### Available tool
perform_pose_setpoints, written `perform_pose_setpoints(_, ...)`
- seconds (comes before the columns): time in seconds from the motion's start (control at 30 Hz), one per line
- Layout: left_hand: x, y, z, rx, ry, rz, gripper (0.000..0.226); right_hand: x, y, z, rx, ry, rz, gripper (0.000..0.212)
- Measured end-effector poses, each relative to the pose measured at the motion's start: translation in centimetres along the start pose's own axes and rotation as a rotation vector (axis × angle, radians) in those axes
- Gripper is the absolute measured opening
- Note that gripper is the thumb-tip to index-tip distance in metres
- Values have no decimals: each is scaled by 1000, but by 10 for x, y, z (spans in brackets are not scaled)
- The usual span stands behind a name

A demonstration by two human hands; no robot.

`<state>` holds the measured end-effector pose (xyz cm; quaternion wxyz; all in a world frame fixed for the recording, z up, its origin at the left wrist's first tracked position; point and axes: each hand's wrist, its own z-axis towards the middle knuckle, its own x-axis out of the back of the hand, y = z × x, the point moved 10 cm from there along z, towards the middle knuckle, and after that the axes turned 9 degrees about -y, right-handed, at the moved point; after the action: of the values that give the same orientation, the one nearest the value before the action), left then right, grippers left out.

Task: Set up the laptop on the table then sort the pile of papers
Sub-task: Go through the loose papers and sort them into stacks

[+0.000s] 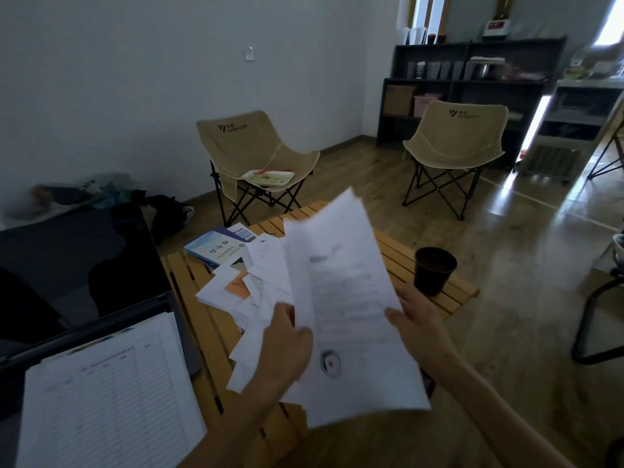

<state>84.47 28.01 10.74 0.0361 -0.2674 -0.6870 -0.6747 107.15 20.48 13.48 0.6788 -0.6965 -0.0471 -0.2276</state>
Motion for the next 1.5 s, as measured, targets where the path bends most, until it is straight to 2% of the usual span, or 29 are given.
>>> perform_pose_setpoints(0.1,29,36,16,-84,43,-145,24,12,-46,11,114,61,167,33)
perform_pose_setpoints(0.2,44,61,24,-192,12,-276,34,18,-78,17,191,68,225,32)
perform_pose_setpoints(0.3,49,46,20,-180,-19,-374,38,6,-64,15,141,-6,286,22)
perform_pose_setpoints(0.43,38,29,8,-186,-116,-370,40,-16,-45,5,157,-86,301,29)
perform_pose_setpoints(0.5,41,31,14,-211,-97,-390,39,-15,-46,9,176,-91,327,31)
perform_pose_setpoints(0.6,40,21,16,-194,-102,-399,41,-21,-30,12,135,-128,330,30)
perform_pose_setpoints(0.7,25,-1,11,-120,-148,-322,37,-44,7,0,7,-203,283,26)
perform_pose_setpoints(0.77,24,-1,21,-115,-158,-348,20,-40,24,3,-66,-160,286,22)
perform_pose_setpoints(0.83,33,-1,46,-108,-91,-361,29,-27,42,13,-169,-120,305,20)
perform_pose_setpoints(0.9,45,-4,77,-125,18,-193,23,-15,71,19,-318,-116,313,23)
perform_pose_setpoints(0.97,43,-5,109,-143,22,200,10,-12,107,17,-489,-147,335,27)
perform_pose_setpoints(1.07,12,-14,159,-142,-221,787,72,-16,135,9,-663,-221,313,29)
perform_pose_setpoints(1.13,-8,-14,182,-173,-360,1037,96,-17,141,12,-685,-235,340,28)
perform_pose_setpoints(1.2,-28,-18,197,-143,-508,1087,101,-19,146,16,-685,-252,386,30)
perform_pose_setpoints(1.3,-44,-21,206,-75,-614,1069,92,-20,149,20,-651,-262,433,33)
perform_pose_setpoints(1.37,-44,-21,204,-89,-604,1101,88,-18,150,21,-627,-241,453,33)
perform_pose_setpoints(1.5,-41,-11,190,-238,-515,1336,75,-17,146,17,-577,-213,480,32)
